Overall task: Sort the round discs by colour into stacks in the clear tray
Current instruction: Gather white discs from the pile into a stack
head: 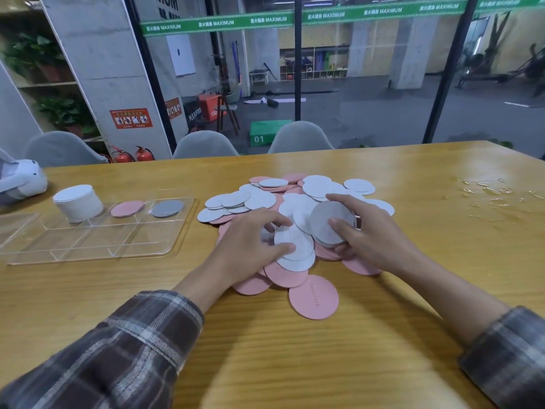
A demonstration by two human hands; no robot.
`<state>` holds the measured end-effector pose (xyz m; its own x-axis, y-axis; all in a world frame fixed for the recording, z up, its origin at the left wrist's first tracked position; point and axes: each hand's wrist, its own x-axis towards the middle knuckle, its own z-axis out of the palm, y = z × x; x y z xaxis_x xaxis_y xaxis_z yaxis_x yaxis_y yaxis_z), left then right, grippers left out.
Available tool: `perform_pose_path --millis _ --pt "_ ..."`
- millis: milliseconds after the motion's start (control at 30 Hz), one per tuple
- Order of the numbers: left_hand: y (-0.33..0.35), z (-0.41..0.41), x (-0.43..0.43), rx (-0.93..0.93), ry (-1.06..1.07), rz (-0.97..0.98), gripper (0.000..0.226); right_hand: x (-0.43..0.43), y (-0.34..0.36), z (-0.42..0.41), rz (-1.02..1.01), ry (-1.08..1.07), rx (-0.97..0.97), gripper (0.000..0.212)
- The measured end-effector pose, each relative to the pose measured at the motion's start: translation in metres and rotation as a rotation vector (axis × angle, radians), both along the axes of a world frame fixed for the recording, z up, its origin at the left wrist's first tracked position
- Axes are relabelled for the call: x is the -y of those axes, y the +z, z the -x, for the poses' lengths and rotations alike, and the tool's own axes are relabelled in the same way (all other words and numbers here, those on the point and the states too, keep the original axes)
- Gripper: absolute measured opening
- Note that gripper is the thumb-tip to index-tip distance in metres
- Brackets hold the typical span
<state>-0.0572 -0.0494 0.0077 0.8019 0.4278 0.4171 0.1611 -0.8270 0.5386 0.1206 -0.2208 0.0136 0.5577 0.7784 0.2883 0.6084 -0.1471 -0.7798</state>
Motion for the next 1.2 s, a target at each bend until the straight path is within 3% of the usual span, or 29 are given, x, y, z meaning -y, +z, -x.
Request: perform_pose_path --millis 300,567,767,933,1033,1200 --pt "0.012 0.001 -0.003 0.074 -0.003 0.373 0.028 -0.003 0.000 0.000 -0.016 0.022 -0.025 0.045" --pt "0.016 -0.001 0.006 0.164 -0.002 0.548 0.017 -0.006 -0.003 0.004 -0.039 0.134 -0.249 0.037" --pt "0.007 -0.007 0.017 0.206 0.066 0.453 0.015 -0.008 0.003 0.014 -0.042 0.176 -0.391 0.034" --pt "0.005 -0.008 0.021 0.184 0.066 0.329 0.018 -0.007 -0.002 0.012 -0.002 0.206 -0.175 0.049" --pt "0.003 -0.006 0.017 0.154 0.063 0.182 0.021 -0.007 -0.003 0.010 -0.023 0.192 -0.160 0.049" --pt "0.003 0.000 0.003 -0.112 0.056 -0.008 0.041 -0.006 -0.005 0.002 -0.013 0.067 -0.010 0.048"
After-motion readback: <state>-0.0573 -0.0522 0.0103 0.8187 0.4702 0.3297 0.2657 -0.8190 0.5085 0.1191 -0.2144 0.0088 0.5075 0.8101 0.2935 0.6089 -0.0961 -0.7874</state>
